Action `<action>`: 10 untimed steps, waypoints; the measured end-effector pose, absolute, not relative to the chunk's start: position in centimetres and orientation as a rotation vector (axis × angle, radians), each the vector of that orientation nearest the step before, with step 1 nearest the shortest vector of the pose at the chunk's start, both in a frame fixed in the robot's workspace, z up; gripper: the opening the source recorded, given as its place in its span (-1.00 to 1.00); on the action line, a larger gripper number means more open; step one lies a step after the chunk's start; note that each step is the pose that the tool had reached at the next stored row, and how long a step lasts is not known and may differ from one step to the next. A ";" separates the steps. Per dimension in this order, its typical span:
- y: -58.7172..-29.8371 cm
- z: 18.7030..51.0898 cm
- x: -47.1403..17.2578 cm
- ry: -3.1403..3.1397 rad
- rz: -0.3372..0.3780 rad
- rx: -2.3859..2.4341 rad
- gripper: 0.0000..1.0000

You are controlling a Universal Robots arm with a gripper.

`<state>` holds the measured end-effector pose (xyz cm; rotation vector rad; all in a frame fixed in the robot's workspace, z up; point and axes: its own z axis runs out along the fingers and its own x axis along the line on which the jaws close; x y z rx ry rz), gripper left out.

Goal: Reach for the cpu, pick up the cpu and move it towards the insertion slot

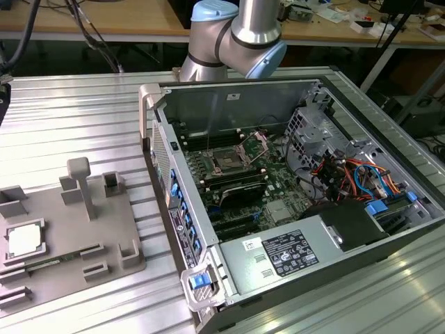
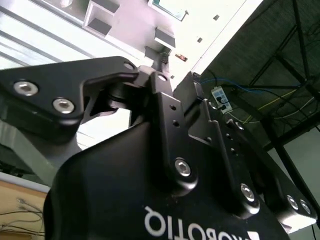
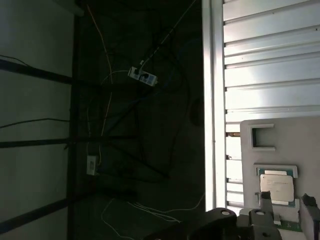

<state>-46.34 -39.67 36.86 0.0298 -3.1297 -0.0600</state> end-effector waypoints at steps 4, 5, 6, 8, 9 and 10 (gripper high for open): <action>-39.7 36.5 -46.4 -3.129 -0.060 0.031 -0.04; -39.7 36.2 -46.4 -3.129 -0.060 0.038 0.07; -39.7 36.0 -46.4 -3.129 -0.060 0.046 0.21; -39.7 35.6 -46.5 -3.128 -0.060 0.063 0.21; -39.7 35.4 -46.6 -3.128 -0.059 0.069 0.21; -39.7 35.3 -46.8 -3.128 -0.059 0.075 0.21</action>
